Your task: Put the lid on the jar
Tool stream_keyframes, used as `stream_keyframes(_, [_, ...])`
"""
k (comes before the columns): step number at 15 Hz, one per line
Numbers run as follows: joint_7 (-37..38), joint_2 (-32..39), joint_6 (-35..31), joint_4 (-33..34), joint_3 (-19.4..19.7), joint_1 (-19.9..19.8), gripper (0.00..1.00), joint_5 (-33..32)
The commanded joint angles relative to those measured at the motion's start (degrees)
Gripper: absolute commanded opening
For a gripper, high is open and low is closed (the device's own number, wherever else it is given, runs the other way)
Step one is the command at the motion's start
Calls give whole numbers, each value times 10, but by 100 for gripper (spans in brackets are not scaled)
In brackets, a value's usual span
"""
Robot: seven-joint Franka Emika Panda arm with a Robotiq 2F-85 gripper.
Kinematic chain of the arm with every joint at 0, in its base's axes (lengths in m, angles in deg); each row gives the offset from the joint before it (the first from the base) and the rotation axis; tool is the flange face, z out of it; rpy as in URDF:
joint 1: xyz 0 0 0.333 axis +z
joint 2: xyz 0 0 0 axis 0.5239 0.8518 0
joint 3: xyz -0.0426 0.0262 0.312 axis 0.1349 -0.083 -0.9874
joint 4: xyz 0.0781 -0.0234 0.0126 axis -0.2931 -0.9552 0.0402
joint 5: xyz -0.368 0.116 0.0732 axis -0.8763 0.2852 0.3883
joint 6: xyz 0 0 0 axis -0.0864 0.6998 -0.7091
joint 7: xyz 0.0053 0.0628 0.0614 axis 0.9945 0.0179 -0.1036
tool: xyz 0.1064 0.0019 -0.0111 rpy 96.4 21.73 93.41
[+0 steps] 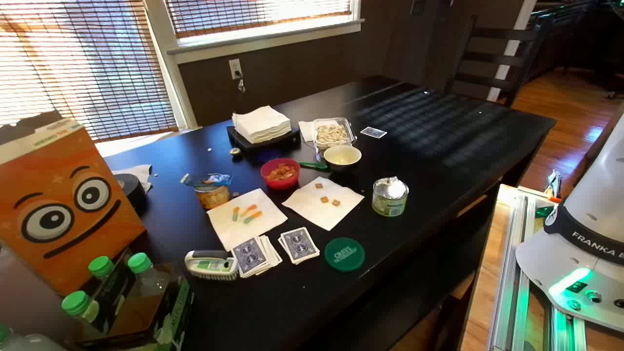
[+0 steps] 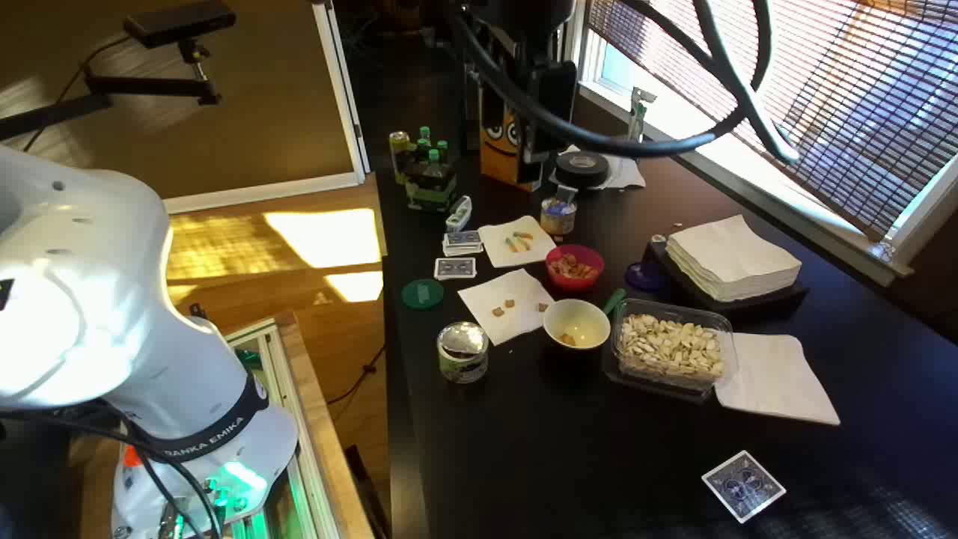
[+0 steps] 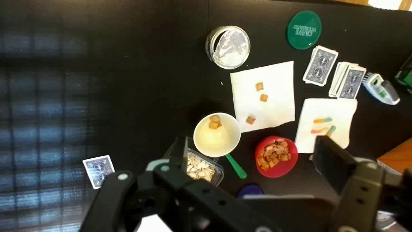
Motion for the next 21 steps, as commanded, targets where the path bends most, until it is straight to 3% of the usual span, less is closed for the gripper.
stream_keyframes(1, [-6,2,2,2,-10,-13,100,6])
stream_keyframes(7, [-6,2,2,2,-10,-13,100,6])
stream_keyframes(10, [-18,5,-5,-14,-26,11,100,29])
stream_keyframes(15, [19,14,-34,-40,-104,55,100,79])
stream_keyframes(18, [45,35,-54,-46,-162,74,100,47])
stream_keyframes(21, [61,50,-125,-73,-214,83,100,-11])
